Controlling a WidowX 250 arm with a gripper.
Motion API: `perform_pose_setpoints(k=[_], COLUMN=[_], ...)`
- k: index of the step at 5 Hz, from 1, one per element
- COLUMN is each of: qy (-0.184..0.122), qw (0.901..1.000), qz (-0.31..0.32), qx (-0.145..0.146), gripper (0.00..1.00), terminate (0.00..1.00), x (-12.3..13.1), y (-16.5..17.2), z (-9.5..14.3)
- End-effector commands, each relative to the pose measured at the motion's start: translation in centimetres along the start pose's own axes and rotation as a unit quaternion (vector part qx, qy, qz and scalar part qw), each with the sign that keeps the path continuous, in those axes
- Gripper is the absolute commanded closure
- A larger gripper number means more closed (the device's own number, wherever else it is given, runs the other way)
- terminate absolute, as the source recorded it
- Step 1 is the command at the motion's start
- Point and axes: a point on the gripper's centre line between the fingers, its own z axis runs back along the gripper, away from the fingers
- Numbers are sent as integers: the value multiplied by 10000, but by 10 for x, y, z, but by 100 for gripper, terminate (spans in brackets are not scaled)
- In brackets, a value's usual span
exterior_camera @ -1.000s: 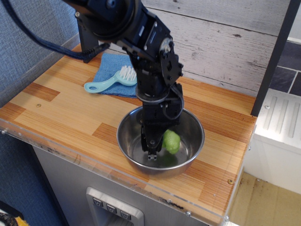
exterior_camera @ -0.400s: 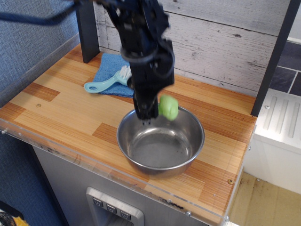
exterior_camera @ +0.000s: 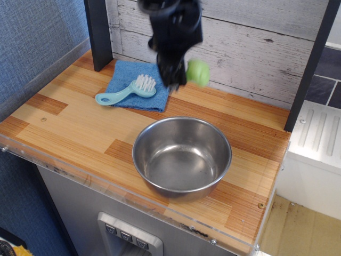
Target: Place the broccoli spear behind the pot
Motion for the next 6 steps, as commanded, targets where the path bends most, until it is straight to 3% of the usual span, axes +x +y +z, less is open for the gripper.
perform_pose_setpoints(k=[1,4,6], qy=[110,602,706], qw=[9997,9982,9975], qz=[95,28,19], qx=[197,22,-33], gripper=[100,100,100], terminate=[0,0,0], x=[9,9,10], y=[41,57,58], z=[-16,-86,-108])
